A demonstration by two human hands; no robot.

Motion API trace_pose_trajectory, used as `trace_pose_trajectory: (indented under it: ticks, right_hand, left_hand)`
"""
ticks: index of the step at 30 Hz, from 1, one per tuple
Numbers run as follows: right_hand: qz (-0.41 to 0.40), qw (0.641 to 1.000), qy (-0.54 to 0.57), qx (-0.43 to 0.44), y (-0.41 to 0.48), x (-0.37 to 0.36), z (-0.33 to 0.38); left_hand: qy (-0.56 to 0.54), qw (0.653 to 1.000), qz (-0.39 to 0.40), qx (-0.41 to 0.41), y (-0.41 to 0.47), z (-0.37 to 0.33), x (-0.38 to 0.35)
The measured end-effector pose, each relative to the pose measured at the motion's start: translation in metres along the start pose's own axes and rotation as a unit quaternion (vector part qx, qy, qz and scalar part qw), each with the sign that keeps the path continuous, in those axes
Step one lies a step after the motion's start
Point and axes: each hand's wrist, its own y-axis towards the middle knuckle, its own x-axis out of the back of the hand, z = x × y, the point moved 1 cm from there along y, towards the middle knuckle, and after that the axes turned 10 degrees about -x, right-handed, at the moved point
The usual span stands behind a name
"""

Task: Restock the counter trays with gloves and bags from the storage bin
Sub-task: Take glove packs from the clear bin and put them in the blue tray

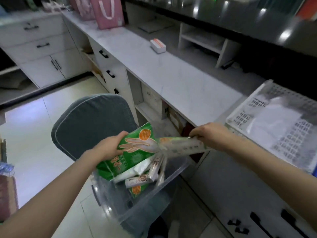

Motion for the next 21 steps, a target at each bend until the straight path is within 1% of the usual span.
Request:
trace_pose_trajectory:
  ticks: [5,10,13,16,18,21]
  right_hand:
    - [-0.059,0.998,0.033,-0.013,-0.088,0.049,-0.024]
    - [-0.150,0.984,0.092,-0.034,-0.167,0.072,-0.054]
    - [-0.202,0.972,0.082,-0.087,-0.211,0.078,-0.084]
    - [-0.216,0.961,0.084,-0.149,-0.252,0.079,-0.116]
    - [-0.222,0.954,0.076,-0.186,-0.276,0.078,-0.136]
    - [-0.230,0.941,0.075,-0.237,-0.298,0.078,-0.164]
  left_hand:
    - [0.013,0.996,-0.026,-0.088,-0.002,-0.101,0.054]
    - [0.033,0.975,-0.036,-0.219,0.006,-0.222,0.082]
    - [0.056,0.953,-0.041,-0.295,0.017,-0.299,0.087]
    - [0.082,0.928,-0.052,-0.361,0.029,-0.370,0.087]
    - [0.085,0.917,-0.054,-0.387,0.037,-0.409,0.085]
    - [0.066,0.911,-0.050,-0.403,0.051,-0.451,0.079]
